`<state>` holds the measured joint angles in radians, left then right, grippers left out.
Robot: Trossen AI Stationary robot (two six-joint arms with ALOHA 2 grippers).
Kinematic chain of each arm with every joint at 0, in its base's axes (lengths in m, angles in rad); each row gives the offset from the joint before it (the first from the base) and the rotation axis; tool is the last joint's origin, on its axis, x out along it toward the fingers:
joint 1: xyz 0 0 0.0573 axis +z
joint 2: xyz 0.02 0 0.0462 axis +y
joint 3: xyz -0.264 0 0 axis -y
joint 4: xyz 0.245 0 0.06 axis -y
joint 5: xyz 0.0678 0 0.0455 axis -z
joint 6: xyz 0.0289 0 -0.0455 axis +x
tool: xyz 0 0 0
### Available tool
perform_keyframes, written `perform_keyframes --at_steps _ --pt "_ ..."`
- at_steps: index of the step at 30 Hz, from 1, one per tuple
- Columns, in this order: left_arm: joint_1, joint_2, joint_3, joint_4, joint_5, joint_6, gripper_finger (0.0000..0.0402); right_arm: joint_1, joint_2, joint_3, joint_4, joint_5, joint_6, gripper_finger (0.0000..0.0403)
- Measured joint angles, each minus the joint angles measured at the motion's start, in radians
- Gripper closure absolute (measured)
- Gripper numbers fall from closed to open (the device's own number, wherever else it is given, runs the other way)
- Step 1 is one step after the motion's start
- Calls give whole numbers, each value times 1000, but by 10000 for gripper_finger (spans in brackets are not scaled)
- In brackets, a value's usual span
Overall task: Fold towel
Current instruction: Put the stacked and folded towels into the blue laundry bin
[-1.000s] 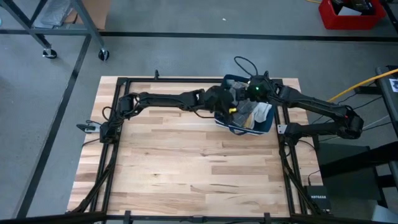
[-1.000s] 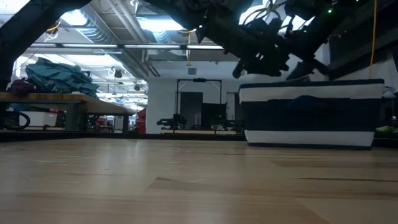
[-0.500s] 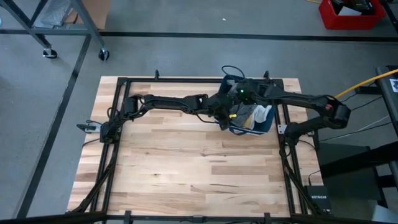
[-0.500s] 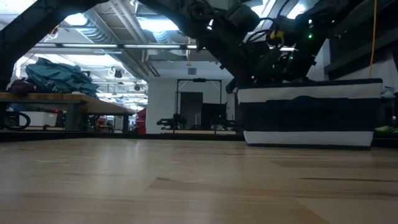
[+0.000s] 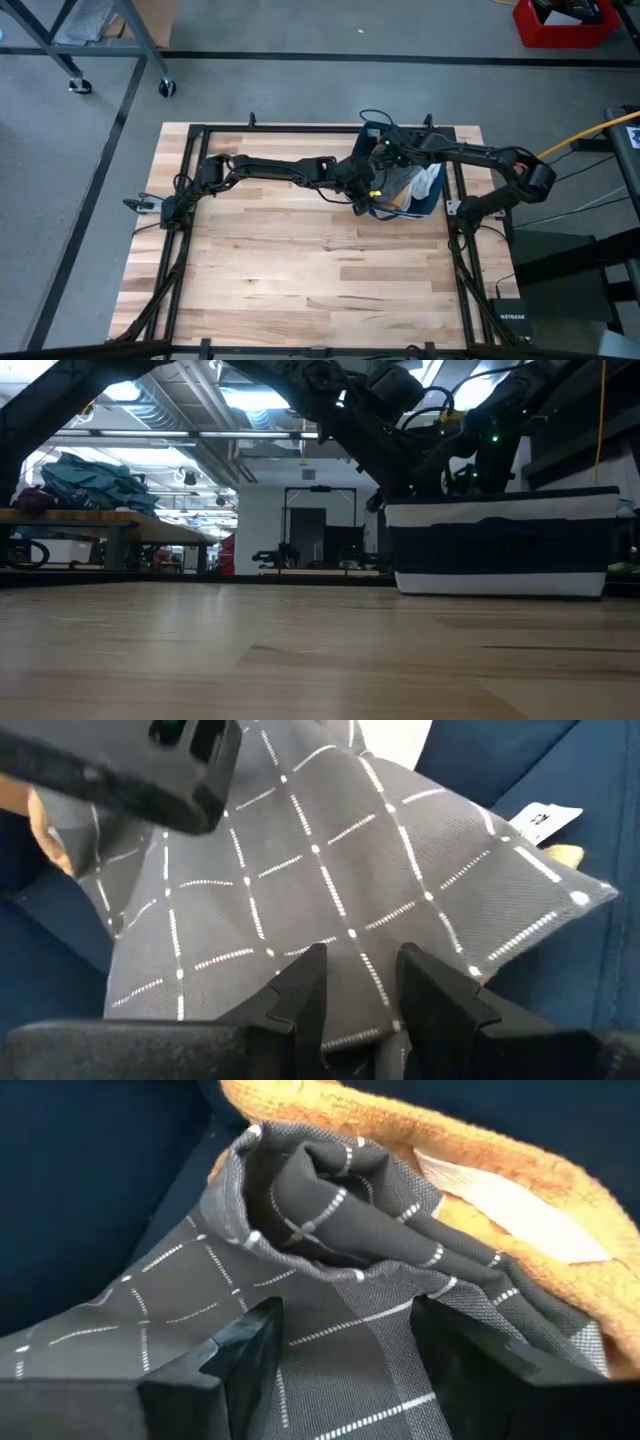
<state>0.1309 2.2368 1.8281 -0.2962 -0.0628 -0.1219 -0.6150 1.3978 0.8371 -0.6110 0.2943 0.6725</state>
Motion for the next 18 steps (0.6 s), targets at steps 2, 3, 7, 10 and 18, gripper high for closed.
perform_keyframes --at_steps 2,3,7,10,18 --pt "-1 1 0 0 0 -1 288 0 20 0 12 0 -1 173" --pt "-3 1 0 -1 0 -1 288 0 28 0 17 -3 0 173" --pt "-6 0 -2 16 0 -8 288 -1 26 5 46 -20 1 173" --pt "-7 -4 -4 62 0 -9 288 -1 -15 28 48 -25 1 173" --pt "-8 -55 -7 170 -4 -10 288 -1 -194 130 34 -40 -55 173"
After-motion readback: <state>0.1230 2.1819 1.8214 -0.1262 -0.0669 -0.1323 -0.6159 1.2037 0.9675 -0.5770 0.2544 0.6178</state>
